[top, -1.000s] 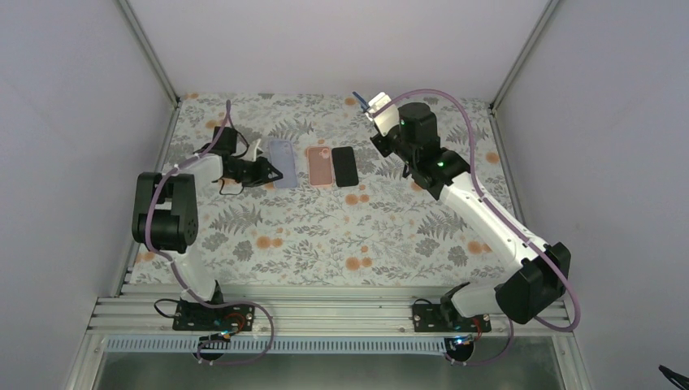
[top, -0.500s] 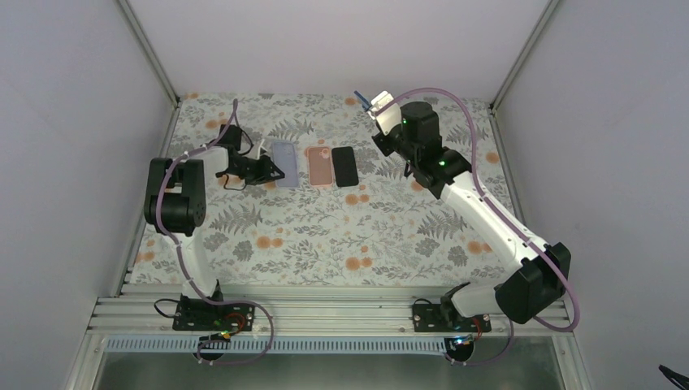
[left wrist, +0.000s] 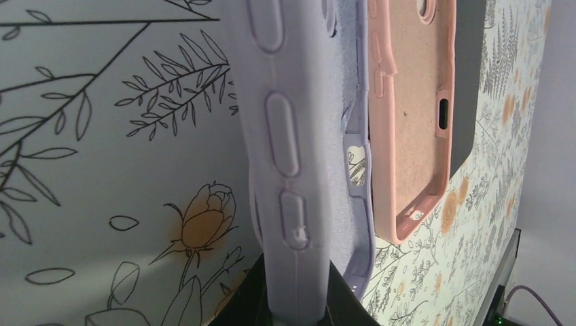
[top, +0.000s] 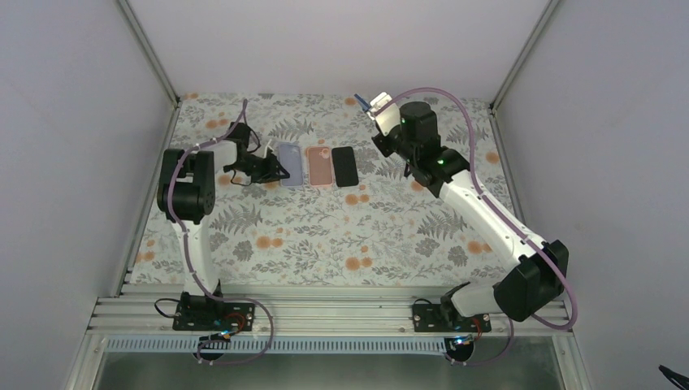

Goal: Take the phone out of the phone case
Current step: Place the phone case at the center of the board.

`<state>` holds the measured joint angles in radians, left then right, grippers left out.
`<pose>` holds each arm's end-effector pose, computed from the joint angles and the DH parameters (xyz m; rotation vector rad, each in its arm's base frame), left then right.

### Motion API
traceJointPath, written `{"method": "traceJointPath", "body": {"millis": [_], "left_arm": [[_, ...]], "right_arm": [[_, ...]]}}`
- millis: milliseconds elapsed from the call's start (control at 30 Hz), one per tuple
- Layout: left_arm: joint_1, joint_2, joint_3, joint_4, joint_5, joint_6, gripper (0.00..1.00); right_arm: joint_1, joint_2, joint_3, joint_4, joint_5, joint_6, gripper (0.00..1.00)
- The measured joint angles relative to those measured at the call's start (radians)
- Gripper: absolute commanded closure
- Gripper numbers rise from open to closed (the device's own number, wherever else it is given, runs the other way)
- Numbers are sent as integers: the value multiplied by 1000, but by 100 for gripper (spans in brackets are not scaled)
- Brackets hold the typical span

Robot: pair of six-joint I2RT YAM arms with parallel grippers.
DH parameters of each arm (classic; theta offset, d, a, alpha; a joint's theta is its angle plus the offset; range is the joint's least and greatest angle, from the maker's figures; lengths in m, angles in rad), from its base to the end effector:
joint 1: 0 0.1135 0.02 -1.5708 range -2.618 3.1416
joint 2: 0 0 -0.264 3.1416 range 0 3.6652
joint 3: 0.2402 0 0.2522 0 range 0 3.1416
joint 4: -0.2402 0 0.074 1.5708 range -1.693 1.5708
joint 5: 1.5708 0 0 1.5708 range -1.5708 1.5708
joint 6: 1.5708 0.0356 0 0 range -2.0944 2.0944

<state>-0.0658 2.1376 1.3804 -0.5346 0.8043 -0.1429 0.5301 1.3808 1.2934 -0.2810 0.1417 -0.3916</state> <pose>0.4056 -0.0524 0.1167 0.0574 2.7188 -1.1880 0.2798 0.1581 0.3718 -0.7755 1.7735 -0.0451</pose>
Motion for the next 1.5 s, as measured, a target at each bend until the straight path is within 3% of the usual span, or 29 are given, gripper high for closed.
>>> {"method": "traceJointPath", "body": {"millis": [233, 400, 533, 733, 900, 1167, 1500], "left_arm": [[-10, -15, 2, 1, -29, -14, 46], [-19, -69, -21, 12, -118, -24, 29], [0, -138, -85, 31, -166, -34, 21], [34, -288, -117, 87, -145, -72, 18], [31, -372, -30, 183, -39, -171, 18], [9, -430, 98, 452, 152, -432, 15], [-111, -439, 83, 736, 292, -736, 15]], "right_arm": [[-2, 0, 0, -6, 0, 0, 96], [-2, 2, 0, -5, -2, -5, 96], [-2, 5, 0, -3, -2, -27, 96], [6, 8, 0, 14, 13, -101, 96], [40, 8, -1, 71, 68, -211, 96], [124, 5, -119, 315, 203, -490, 96], [239, -13, -290, 633, 322, -854, 96]]}}
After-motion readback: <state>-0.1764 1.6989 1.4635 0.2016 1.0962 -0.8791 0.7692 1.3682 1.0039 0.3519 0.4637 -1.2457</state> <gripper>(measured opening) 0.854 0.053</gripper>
